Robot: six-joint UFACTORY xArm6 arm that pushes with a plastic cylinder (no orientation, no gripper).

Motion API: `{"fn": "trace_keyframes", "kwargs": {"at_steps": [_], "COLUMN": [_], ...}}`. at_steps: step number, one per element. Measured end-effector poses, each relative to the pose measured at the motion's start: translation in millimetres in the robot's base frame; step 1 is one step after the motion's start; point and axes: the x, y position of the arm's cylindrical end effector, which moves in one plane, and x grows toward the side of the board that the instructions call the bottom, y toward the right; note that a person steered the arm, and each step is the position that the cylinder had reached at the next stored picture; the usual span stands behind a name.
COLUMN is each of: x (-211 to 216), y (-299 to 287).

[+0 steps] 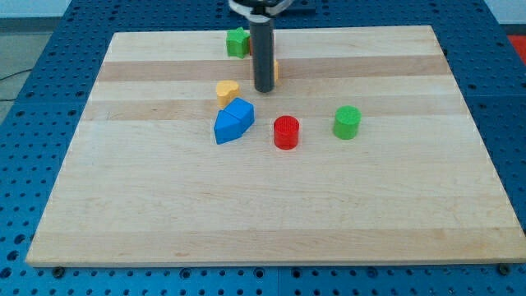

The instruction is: Push blue cube along with yellow heart towards the top of the board

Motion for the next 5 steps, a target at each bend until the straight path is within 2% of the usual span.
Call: {"fn": "trace_keyframes", "kwargs": {"at_steps": [1,2,3,4,5], "x": [-5.3,-31.5,-20.8,34.9,91.1], "y": [15.7,-8.3,-1.4,11.2,-13.2]}}
